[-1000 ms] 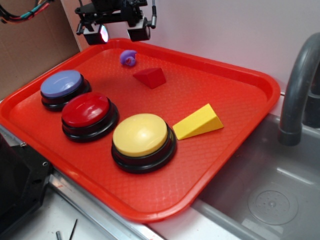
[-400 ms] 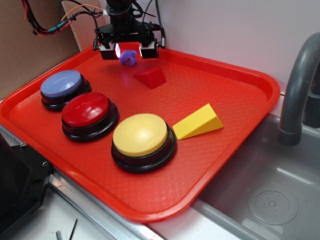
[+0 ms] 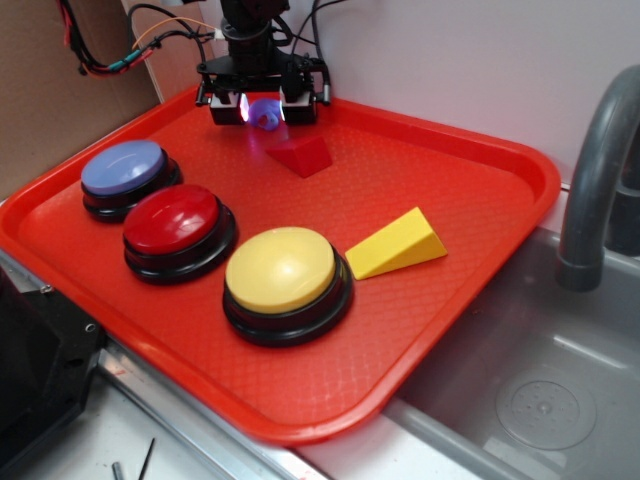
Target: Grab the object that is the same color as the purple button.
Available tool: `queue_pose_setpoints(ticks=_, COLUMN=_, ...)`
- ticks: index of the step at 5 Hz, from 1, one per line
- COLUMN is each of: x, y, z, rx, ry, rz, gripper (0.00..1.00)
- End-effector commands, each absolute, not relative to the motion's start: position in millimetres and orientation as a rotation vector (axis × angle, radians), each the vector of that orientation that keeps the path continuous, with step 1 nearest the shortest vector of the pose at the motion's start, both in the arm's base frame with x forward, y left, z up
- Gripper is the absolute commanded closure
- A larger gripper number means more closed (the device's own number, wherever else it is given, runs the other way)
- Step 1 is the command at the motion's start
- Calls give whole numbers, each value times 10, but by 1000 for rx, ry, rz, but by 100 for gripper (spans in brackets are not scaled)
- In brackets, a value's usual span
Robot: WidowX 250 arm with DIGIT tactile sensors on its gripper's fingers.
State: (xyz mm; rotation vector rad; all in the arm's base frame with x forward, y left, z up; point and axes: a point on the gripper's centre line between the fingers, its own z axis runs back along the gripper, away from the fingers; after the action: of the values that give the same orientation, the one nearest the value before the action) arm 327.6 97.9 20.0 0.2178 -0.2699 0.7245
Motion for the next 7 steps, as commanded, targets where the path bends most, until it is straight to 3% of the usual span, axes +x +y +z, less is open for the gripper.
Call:
queue_pose_setpoints(ticks=1, x=3341, y=994, z=654, rx=183, ry=-348, rz=721, gripper=100)
queue_pose_setpoints(ticks=2, x=3336, y=772, z=989, rx=125, ry=-265, rz=645, gripper=100)
queue_pose_setpoints(ticks=4, x=3075, y=68, z=1586, rx=52, ry=-158, rz=346, gripper=100)
queue_pose_setpoints(ticks=5, x=2948, y=-109, z=1830, rx=4, ry=-124, rz=303, gripper=100)
queue_pose_setpoints(ticks=7, x=2653, y=-113, z=2187, rx=-61, ry=-119, rz=319, gripper=100)
